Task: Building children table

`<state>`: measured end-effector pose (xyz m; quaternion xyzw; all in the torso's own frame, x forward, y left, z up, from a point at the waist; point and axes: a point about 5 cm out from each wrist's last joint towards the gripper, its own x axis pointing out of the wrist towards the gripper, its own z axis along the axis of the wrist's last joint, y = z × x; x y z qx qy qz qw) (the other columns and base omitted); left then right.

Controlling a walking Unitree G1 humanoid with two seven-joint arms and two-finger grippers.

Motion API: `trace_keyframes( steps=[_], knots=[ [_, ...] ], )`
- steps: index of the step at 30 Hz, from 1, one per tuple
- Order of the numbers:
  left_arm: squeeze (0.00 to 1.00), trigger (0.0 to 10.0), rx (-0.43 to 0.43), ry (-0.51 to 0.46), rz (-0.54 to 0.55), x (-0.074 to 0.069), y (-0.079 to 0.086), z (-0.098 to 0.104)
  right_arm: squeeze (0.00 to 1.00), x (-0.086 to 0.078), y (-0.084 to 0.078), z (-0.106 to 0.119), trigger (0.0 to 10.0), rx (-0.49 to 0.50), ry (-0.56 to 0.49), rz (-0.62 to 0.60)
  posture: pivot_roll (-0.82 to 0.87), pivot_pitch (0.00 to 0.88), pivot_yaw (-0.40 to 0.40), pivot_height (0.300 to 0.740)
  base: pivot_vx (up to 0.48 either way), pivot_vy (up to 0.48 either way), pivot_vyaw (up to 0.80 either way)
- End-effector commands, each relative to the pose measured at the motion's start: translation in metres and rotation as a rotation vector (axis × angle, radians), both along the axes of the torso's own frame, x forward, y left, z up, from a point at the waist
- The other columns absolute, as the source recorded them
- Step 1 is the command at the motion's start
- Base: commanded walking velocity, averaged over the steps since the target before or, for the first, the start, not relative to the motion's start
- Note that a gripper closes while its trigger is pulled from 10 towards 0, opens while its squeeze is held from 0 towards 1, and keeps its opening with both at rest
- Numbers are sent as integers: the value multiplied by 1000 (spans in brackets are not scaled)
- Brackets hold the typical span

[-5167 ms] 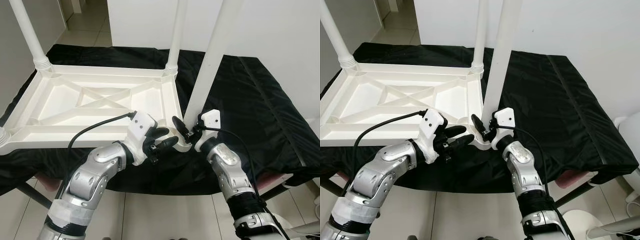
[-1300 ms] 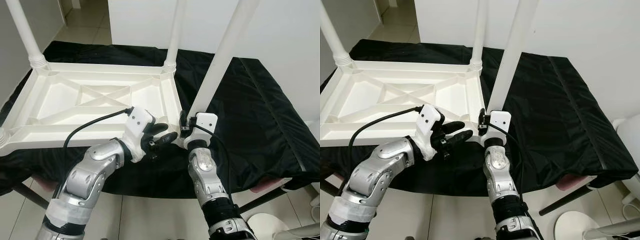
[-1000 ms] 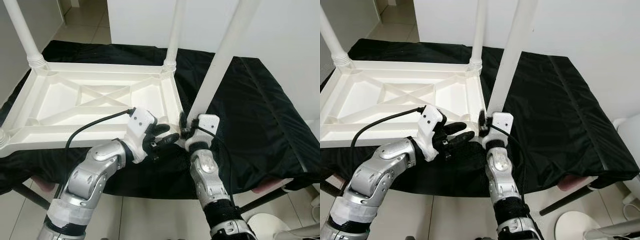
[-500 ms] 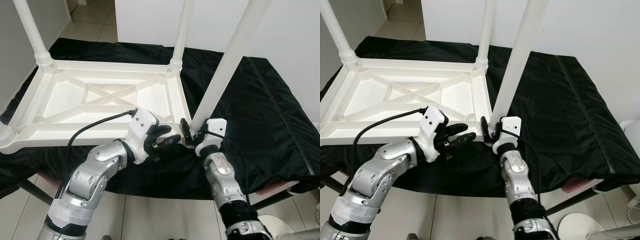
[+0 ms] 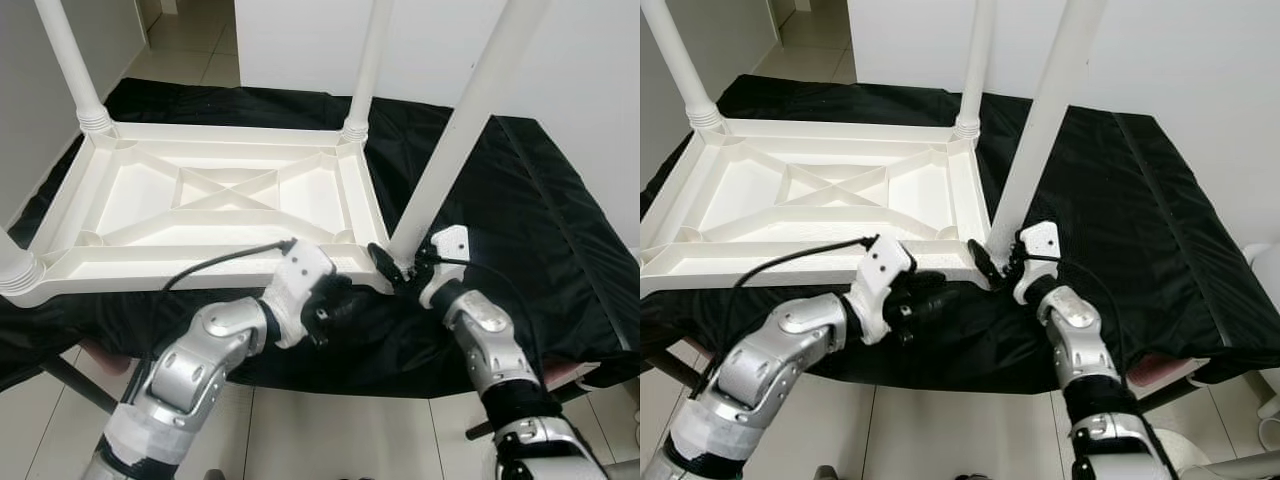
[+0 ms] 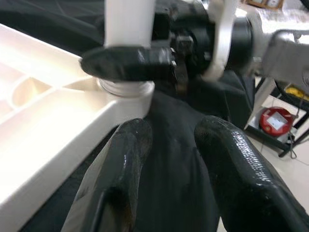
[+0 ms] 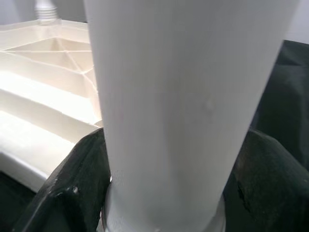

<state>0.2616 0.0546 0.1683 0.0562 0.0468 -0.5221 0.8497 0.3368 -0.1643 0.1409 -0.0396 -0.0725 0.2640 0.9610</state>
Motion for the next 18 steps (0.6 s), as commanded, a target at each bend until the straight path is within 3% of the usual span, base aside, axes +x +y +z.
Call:
trace_keyframes(
  steps=[1, 6, 18],
  knots=[
    [0, 10000, 19, -1, -5, -1, -1, -3, 0, 0, -4, -4, 10000, -10, 32, 19, 31, 92, -42, 740, 0, 0, 0],
    [0, 10000, 24, 2, -8, 2, -3, -2, 0, 4, -1, -2, 10000, -36, 47, 102, 27, 90, -40, 740, 0, 0, 0],
    [0, 10000, 49, 28, -15, 3, -5, -5, 0, 7, -2, 8, 10000, -8, 12, 166, 27, 82, -34, 740, 0, 0, 0]
  ],
)
